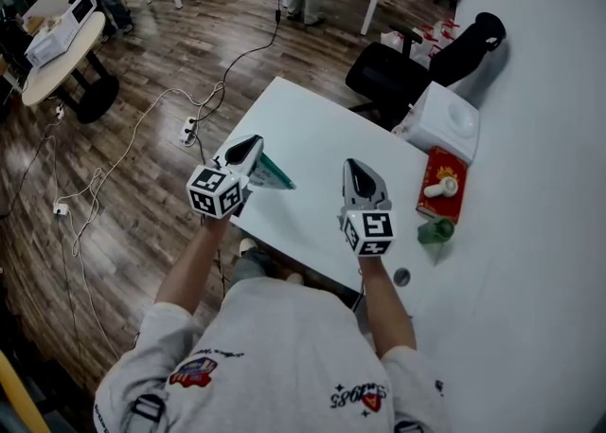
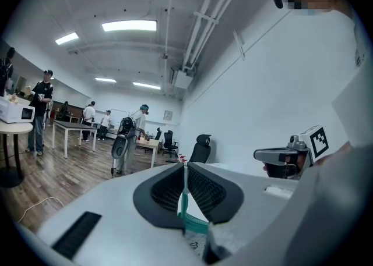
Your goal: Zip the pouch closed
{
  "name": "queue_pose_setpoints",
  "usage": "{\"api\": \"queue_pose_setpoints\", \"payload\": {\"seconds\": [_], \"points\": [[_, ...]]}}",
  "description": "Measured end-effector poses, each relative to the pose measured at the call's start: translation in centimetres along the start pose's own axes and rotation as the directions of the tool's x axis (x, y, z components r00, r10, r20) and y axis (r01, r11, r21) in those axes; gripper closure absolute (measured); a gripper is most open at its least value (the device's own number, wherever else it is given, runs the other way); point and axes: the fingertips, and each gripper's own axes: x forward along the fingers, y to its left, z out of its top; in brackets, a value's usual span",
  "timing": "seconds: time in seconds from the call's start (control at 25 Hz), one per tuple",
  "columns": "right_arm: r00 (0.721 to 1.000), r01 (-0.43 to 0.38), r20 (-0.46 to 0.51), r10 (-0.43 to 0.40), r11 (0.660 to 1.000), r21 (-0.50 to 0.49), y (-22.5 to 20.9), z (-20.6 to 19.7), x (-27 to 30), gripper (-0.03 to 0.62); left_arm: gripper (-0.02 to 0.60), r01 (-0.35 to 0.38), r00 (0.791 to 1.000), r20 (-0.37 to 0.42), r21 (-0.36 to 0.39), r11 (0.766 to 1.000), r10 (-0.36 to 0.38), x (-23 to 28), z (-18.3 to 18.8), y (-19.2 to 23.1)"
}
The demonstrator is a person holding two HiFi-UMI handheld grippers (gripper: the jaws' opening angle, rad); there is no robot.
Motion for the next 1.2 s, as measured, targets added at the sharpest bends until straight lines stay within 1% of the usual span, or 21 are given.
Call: {"api": "queue_pose_setpoints", "payload": {"seconds": [0.36, 0.72, 1.2], "points": [[1.0, 0.0, -0.01, 0.0, 1.0, 0.003, -0.2, -0.4, -0.1, 0.592, 0.563, 0.02, 1.0, -0.016, 0.0, 1.0, -0.02, 0.2, -0.8, -0.6], [1.0, -0.017, -0.015, 0.017, 1.0, -0.005, -0.1, -0.6, -0.7, 0.592, 0.563, 0.025, 1.0, -0.011, 0.005, 1.0, -0.025, 0.0, -0.5, -0.8], [1.0, -0.018, -0.023, 0.018, 1.0, -0.013, -0.1, -0.7, -1.2, 0.592, 0.563, 0.037, 0.999, -0.016, 0.023, 0.999, -0.037, -0.4, -0.1, -1.2]]}}
